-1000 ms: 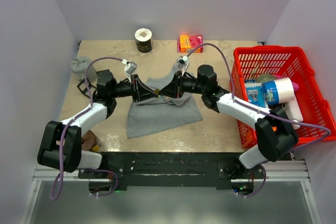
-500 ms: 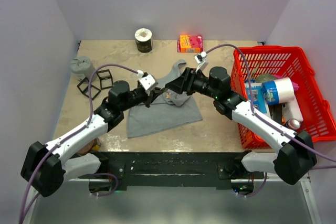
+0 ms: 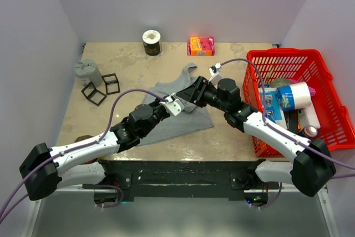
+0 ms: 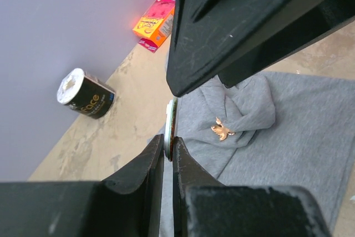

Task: Pin the brooch onto the clothing
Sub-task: Pass from the left arm to the right

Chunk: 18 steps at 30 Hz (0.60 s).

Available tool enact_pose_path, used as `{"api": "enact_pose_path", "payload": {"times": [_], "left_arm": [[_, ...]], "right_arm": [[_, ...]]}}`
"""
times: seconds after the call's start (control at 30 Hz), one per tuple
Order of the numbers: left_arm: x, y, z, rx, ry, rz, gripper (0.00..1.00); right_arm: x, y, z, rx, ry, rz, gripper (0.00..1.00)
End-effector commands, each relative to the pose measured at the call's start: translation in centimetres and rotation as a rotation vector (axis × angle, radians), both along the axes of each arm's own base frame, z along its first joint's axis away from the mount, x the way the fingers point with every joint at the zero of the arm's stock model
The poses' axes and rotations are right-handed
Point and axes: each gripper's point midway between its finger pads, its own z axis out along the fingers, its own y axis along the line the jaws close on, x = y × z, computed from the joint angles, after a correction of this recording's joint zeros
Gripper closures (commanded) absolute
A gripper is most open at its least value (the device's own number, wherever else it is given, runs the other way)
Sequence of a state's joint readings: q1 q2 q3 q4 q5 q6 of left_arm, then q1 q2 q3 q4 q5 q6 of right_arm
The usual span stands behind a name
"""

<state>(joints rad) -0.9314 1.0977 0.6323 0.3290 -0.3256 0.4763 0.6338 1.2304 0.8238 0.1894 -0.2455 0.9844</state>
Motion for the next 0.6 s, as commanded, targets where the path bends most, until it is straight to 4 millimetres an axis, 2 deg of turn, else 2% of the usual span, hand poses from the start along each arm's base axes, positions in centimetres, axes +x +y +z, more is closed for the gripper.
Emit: {"api": "enact_pose_path", "payload": {"times": [0.0,0.33,0.57], "left_arm": [[0.4,0.8,1.7,-0.008,-0.087,0.075,1.00],[-0.4,-0.1,1.1,-0.021,-0.064,0.045,1.00],[-0.3,-0.3,0.8,-0.015,-0.058,0.045,1.00]], "right_arm": [[1.2,0.2,0.6,0.053,-0.008,-0.052,0.40],[2.0,1.7,1.0,0.102,0.002,-0.023,0.42],[1.6,2.8,1.3,0.116,0.010,0.011,0.43]]}}
